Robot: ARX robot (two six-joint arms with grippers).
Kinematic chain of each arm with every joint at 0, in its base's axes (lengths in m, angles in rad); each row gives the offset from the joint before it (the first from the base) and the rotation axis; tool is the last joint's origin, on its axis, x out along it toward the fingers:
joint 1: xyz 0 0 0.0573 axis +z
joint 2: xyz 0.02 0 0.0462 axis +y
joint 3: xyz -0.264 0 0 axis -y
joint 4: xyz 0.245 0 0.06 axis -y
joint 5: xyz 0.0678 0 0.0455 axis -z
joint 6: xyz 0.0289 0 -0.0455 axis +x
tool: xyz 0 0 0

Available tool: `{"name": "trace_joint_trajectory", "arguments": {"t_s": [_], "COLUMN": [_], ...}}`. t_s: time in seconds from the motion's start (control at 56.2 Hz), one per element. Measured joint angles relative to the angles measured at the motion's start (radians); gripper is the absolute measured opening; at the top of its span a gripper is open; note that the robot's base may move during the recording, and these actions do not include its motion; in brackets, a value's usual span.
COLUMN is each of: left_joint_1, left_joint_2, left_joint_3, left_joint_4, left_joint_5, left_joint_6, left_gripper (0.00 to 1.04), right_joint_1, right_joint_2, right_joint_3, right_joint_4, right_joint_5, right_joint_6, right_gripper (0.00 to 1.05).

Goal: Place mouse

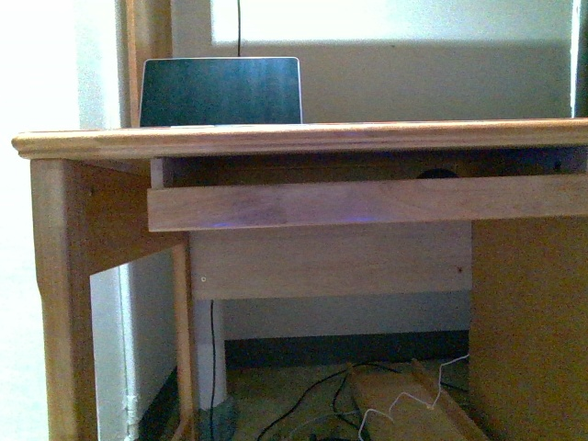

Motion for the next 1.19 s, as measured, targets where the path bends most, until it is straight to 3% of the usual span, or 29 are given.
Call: {"name": "trace_joint_trajectory", "arguments": {"t_s": [0.836, 0.96, 1.067, 1.191], "left_joint_1": [0.0, 0.003, 0.039, 0.106], "left_joint_2": [0.0, 0.16, 0.397, 0.711], "left_joint_3": [0.0, 0.063, 0.085, 0.171], "left_joint_4": [0.0, -0.117, 0.011, 0.247], "left_joint_5": [-0.001, 0.131, 0.188, 0.209], "left_joint_6": [0.0, -0.122, -0.098, 0.07], "left_gripper": [0.97, 0.97, 0.97, 0.97], "right_joint_1": [0.0, 0.0, 0.0, 0.0], "right_joint_2": [0.0, 0.0, 0.0, 0.0], "right_joint_3": [0.0, 0.0, 0.0, 0.0], "right_joint_4": [0.0, 0.0, 0.0, 0.0], "right_joint_5": [0.0, 0.0, 0.0, 0.0], "right_joint_6": [0.0, 0.0, 0.0, 0.0], "right_gripper": [0.97, 0.97, 0.97, 0.97]}}
